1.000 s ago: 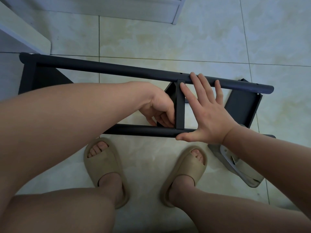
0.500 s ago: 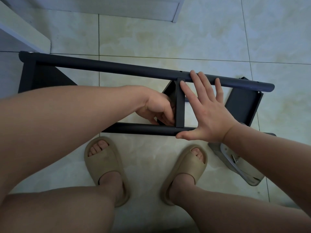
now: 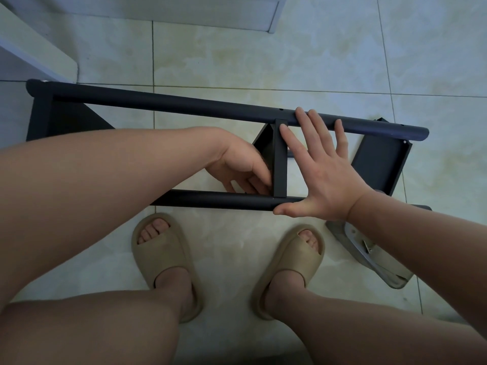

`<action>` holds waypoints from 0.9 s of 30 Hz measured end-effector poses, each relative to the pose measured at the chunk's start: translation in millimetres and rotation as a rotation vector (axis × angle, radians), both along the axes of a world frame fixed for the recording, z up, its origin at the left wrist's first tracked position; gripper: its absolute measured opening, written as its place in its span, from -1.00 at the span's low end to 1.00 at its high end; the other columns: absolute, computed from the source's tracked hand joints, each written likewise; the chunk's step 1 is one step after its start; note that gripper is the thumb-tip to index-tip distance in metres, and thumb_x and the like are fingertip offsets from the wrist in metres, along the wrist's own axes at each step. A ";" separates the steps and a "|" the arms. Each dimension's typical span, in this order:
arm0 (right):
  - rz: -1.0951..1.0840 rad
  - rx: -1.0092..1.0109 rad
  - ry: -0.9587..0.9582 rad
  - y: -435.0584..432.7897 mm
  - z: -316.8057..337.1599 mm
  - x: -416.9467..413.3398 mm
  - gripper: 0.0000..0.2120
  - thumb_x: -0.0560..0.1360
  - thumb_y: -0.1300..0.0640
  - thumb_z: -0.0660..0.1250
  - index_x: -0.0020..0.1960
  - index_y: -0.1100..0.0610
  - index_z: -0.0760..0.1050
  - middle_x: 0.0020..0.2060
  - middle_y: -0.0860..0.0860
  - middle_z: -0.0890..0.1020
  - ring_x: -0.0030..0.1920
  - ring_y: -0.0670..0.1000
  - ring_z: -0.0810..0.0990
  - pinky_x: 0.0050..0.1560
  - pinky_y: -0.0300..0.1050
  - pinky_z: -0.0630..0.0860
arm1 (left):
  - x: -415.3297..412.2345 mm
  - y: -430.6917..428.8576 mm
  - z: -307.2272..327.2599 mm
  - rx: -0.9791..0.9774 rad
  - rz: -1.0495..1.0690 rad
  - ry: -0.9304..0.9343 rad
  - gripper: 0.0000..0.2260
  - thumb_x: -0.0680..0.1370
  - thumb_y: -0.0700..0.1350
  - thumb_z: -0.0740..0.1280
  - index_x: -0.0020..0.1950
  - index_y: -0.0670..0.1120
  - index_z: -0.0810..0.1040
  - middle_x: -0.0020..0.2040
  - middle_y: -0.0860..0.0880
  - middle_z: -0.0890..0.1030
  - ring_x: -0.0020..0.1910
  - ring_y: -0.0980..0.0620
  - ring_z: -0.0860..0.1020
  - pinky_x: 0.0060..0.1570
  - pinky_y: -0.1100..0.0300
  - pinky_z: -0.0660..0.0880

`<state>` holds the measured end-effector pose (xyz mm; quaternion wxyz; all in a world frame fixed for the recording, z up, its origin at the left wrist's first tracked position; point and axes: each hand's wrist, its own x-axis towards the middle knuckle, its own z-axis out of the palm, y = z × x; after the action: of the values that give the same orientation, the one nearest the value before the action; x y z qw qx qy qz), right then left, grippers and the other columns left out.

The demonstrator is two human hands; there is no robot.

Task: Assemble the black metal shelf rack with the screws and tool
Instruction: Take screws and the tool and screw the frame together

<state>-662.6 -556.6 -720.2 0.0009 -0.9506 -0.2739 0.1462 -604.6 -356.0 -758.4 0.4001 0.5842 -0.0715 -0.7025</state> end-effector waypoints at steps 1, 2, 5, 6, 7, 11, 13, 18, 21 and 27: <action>0.000 -0.001 -0.001 0.0 -0.1 0.0 0.25 0.26 -0.67 0.09 0.67 0.12 -0.09 0.64 0.22 -0.12 0.63 0.25 -0.18 0.52 0.43 -0.24 | 2.9 -0.8 2.4 0.031 -0.044 -0.046 -0.86 0.58 -0.07 0.34 0.09 0.03 0.67 0.09 0.06 0.71 0.17 0.08 0.63 0.31 -0.05 0.41; -0.001 -0.001 -0.001 -0.1 -0.2 0.0 0.25 0.26 -0.67 0.09 0.67 0.12 -0.09 0.64 0.22 -0.11 0.63 0.25 -0.18 0.52 0.43 -0.24 | 5.0 -2.2 4.5 0.054 -0.071 -0.091 -0.87 0.57 -0.06 0.36 0.07 0.04 0.68 0.08 0.07 0.72 0.17 0.08 0.63 0.32 -0.06 0.39; 0.003 -0.004 -0.004 -0.2 -0.1 0.0 0.25 0.27 -0.68 0.08 0.67 0.12 -0.07 0.64 0.22 -0.11 0.63 0.26 -0.18 0.52 0.43 -0.23 | 7.3 -7.4 6.5 0.078 -0.075 -0.148 -0.89 0.56 -0.09 0.39 0.05 0.03 0.67 0.03 0.05 0.73 0.14 0.07 0.65 0.34 -0.04 0.40; 0.003 -0.003 -0.005 -0.1 -0.2 0.0 0.25 0.27 -0.68 0.08 0.67 0.13 -0.07 0.64 0.23 -0.11 0.63 0.26 -0.17 0.52 0.44 -0.23 | 7.1 -8.8 6.6 0.079 -0.067 -0.148 -0.88 0.56 -0.11 0.39 0.07 0.01 0.66 0.02 0.04 0.73 0.12 0.07 0.66 0.33 -0.02 0.42; 0.002 0.000 -0.006 -0.1 -0.2 -0.1 0.25 0.27 -0.67 0.09 0.67 0.13 -0.06 0.64 0.23 -0.10 0.63 0.26 -0.17 0.52 0.44 -0.22 | 6.9 -9.8 6.6 0.077 -0.058 -0.145 -0.86 0.57 -0.13 0.38 0.10 -0.02 0.65 0.02 0.03 0.73 0.11 0.06 0.66 0.31 0.01 0.44; 0.002 0.010 -0.009 -0.2 0.0 -0.3 0.25 0.27 -0.67 0.09 0.67 0.14 -0.05 0.64 0.24 -0.08 0.63 0.27 -0.15 0.52 0.45 -0.21 | 7.0 -11.6 6.8 0.069 -0.019 -0.155 -0.79 0.55 -0.18 0.40 0.19 -0.09 0.63 0.03 -0.02 0.73 0.05 0.07 0.68 0.24 0.06 0.49; 0.004 0.007 -0.008 -0.2 0.1 -0.3 0.25 0.27 -0.67 0.08 0.67 0.13 -0.06 0.64 0.24 -0.09 0.63 0.27 -0.16 0.52 0.44 -0.22 | 6.4 -12.1 6.5 0.064 0.002 -0.160 -0.75 0.55 -0.20 0.40 0.23 -0.13 0.61 0.07 -0.05 0.72 0.05 0.06 0.68 0.28 0.04 0.49; 0.001 0.006 -0.004 0.0 -0.2 -0.2 0.25 0.26 -0.67 0.09 0.67 0.12 -0.08 0.64 0.22 -0.10 0.63 0.25 -0.18 0.52 0.43 -0.23 | 2.4 -9.2 5.3 0.037 0.040 -0.103 -0.73 0.55 -0.23 0.38 0.25 -0.16 0.61 0.14 -0.11 0.69 0.12 -0.01 0.67 0.36 -0.06 0.45; -0.001 0.005 0.000 -0.3 0.2 -0.3 0.25 0.26 -0.67 0.09 0.67 0.12 -0.07 0.64 0.22 -0.11 0.63 0.26 -0.18 0.52 0.44 -0.23 | 1.3 -8.2 4.7 0.022 0.039 -0.062 -0.79 0.56 -0.24 0.36 0.19 -0.14 0.63 0.15 -0.10 0.69 0.10 0.00 0.66 0.38 -0.09 0.42; -0.001 0.000 0.003 0.1 0.0 -0.1 0.26 0.26 -0.66 0.10 0.67 0.13 -0.07 0.64 0.22 -0.12 0.63 0.25 -0.19 0.52 0.44 -0.24 | -3.1 -8.9 1.9 0.001 0.093 -0.037 -0.68 0.57 -0.30 0.32 0.32 -0.24 0.54 0.13 -0.14 0.65 0.06 -0.02 0.64 0.37 -0.04 0.42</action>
<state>-662.8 -556.5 -720.2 0.0012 -0.9505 -0.2734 0.1476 -607.7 -364.8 -756.6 0.4307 0.6002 -0.0511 -0.6721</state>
